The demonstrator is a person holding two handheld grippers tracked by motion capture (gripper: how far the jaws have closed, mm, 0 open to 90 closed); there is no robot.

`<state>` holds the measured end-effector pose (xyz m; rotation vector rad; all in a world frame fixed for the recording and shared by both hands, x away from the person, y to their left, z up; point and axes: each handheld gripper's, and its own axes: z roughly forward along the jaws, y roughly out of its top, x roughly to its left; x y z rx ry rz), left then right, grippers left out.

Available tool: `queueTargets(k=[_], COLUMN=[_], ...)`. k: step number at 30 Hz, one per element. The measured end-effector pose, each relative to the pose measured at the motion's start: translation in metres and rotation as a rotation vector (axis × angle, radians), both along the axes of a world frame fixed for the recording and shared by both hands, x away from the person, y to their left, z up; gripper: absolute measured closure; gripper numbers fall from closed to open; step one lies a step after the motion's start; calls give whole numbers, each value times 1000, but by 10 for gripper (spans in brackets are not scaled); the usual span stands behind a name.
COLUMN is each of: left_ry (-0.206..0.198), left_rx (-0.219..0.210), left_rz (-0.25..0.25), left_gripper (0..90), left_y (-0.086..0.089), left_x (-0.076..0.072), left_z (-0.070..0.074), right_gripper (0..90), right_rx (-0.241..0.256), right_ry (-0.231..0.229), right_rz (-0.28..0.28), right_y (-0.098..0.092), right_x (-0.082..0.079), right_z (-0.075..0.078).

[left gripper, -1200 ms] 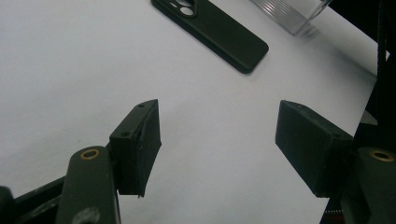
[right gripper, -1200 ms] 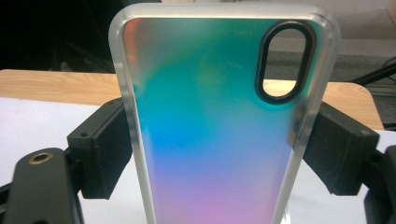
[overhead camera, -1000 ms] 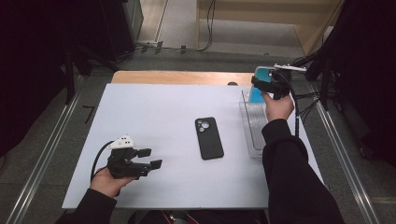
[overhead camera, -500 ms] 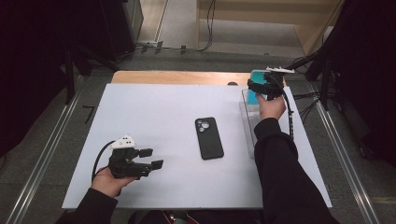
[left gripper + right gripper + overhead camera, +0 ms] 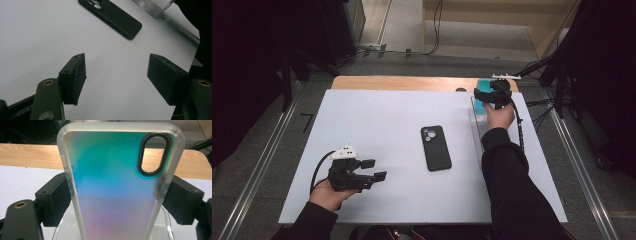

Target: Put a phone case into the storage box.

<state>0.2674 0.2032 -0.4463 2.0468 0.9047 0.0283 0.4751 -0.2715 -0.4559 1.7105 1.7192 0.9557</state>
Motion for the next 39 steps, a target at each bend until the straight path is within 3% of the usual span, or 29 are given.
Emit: queueTargets(k=[10, 20, 24, 26, 33, 39], left_ry=[0, 0, -1, -2, 7, 7], left_rx=[3, -2, -1, 0, 1, 1], left_rz=[-4, -3, -2, 0, 9, 13], left_gripper=[317, 317, 317, 317, 316, 316], left_y=[-1, 0, 0, 0, 1, 1], left_x=[0, 0, 1, 1, 2, 2], left_z=[0, 0, 0, 0, 0, 0], right_gripper=[93, 93, 11, 11, 12, 12], right_rx=[-15, -14, -4, 12, 35, 77], right_ry=[2, 4, 8, 19, 86, 80], right_rz=[35, 24, 16, 19, 6, 41], right_y=[3, 4, 3, 2, 1, -2], right_x=[0, 2, 2, 1, -10, -28], right_z=[-3, -6, -5, -4, 5, 16])
